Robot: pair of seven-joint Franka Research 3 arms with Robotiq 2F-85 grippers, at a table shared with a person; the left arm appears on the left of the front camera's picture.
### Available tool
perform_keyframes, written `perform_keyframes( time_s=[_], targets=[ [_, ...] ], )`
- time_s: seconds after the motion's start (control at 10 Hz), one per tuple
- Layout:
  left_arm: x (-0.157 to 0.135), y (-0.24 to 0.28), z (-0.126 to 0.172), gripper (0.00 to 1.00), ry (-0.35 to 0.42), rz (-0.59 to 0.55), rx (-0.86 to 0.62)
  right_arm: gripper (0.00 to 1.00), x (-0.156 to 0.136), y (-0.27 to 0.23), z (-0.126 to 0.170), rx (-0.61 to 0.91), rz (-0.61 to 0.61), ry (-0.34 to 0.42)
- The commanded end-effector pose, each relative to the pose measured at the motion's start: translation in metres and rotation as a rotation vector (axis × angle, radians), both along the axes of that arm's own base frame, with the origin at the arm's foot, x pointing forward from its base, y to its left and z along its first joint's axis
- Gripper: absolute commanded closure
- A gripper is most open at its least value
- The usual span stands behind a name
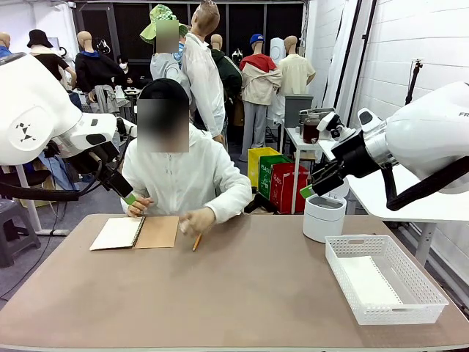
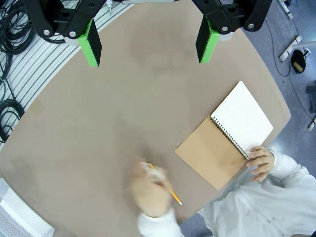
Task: Sort the paper based on its condition.
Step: If a person hands you a paper, place it in the Organizing basket , and if it's crumpled, put it in the Trash can.
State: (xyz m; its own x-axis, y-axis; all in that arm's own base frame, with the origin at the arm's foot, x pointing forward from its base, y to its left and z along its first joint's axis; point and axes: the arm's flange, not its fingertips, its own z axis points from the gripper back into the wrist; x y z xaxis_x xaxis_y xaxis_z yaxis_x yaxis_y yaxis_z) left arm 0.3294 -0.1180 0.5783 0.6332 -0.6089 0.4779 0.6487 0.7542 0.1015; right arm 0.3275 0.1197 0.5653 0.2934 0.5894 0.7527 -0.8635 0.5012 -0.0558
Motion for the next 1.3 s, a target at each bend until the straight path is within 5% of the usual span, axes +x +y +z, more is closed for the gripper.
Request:
perform_keyframes(
  time_s=[0.0,1.2],
  targets=[
    [-0.0001,0.0006,0.0005,0.0,0.005,-0.014,-0.013,0.0,-0.0004,0.0,0.0,0.009,0.01,0.005],
    [-0.0001,0.0006,0.0005,0.0,0.005,-0.014,-0.013,0.0,-0.0004,0.0,0.0,0.009,0.01,0.005]
  ],
)
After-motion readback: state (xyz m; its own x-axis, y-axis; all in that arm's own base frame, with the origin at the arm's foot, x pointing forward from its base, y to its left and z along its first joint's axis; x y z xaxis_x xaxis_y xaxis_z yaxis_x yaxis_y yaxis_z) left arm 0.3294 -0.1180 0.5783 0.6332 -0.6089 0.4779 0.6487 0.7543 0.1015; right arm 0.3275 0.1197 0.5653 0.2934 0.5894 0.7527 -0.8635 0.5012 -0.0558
